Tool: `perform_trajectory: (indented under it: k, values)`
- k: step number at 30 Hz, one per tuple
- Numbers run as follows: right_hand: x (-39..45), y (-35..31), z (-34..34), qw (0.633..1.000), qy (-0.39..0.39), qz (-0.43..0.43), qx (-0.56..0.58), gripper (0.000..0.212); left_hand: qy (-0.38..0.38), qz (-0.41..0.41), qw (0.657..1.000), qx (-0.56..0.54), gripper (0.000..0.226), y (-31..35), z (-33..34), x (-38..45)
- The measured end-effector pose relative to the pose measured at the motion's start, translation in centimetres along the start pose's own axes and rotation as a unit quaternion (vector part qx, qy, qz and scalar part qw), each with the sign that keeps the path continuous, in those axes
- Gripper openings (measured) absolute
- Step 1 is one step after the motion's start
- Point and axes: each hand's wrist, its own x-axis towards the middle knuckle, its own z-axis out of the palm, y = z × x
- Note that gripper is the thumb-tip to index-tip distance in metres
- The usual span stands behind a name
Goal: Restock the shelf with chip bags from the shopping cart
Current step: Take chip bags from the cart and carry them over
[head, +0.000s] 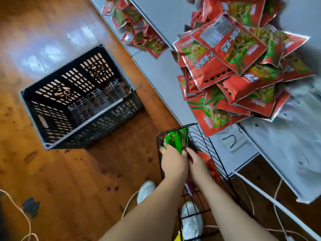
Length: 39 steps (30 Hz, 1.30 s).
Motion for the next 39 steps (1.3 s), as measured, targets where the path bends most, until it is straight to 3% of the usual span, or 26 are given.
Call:
perform_trajectory:
  k: [5, 10, 13, 18, 23, 27, 29, 36, 39]
  values:
    - [0.8, -0.5, -0.6, 0.999, -0.02, 0.032, 0.005, 0.047, 0.039, 0.06, 0.995, 0.073, 0.03, 0.6, 0.2, 0.7]
    - [1.6, 0.7, -1.5, 0.992, -0.04, 0.05, 0.111, 0.055, -0.024, 0.126, 0.991, 0.024, 0.031, 0.0, 0.3, 0.8]
    - [-0.6, -1.3, -2.4, 0.988, -0.038, 0.052, 0.143, 0.054, -0.003, 0.155, 0.988, -0.001, 0.027, -0.7, -0.8, -0.1]
    - [-5.0, -4.5, -3.3, 0.996, -0.006, 0.005, 0.093, 0.042, 0.047, 0.172, 0.983, -0.035, 0.016, -1.5, -4.1, -4.1]
    - [-13.0, -7.2, -4.8, 0.998, 0.027, -0.057, 0.027, 0.024, 0.044, 0.146, 0.987, -0.052, 0.021, -2.9, -9.9, -11.5]
    - [-21.8, -10.4, -7.0, 0.997, 0.027, -0.072, 0.01, 0.075, -0.027, 0.145, 0.985, -0.092, 0.014, -3.4, -16.8, -19.3]
    - [-26.7, -12.0, -8.0, 0.993, 0.039, -0.103, -0.04, 0.087, -0.053, 0.148, 0.983, -0.099, 0.012, -3.4, -20.6, -23.4]
    - [-42.6, -17.4, -14.1, 0.956, 0.121, -0.208, -0.164, 0.083, -0.111, 0.273, 0.954, -0.055, 0.025, -3.1, -31.6, -37.9]
    - [-48.9, -19.0, -17.5, 0.97, 0.03, -0.185, -0.157, 0.074, -0.148, 0.302, 0.942, -0.021, 0.053, -3.1, -34.8, -43.3]
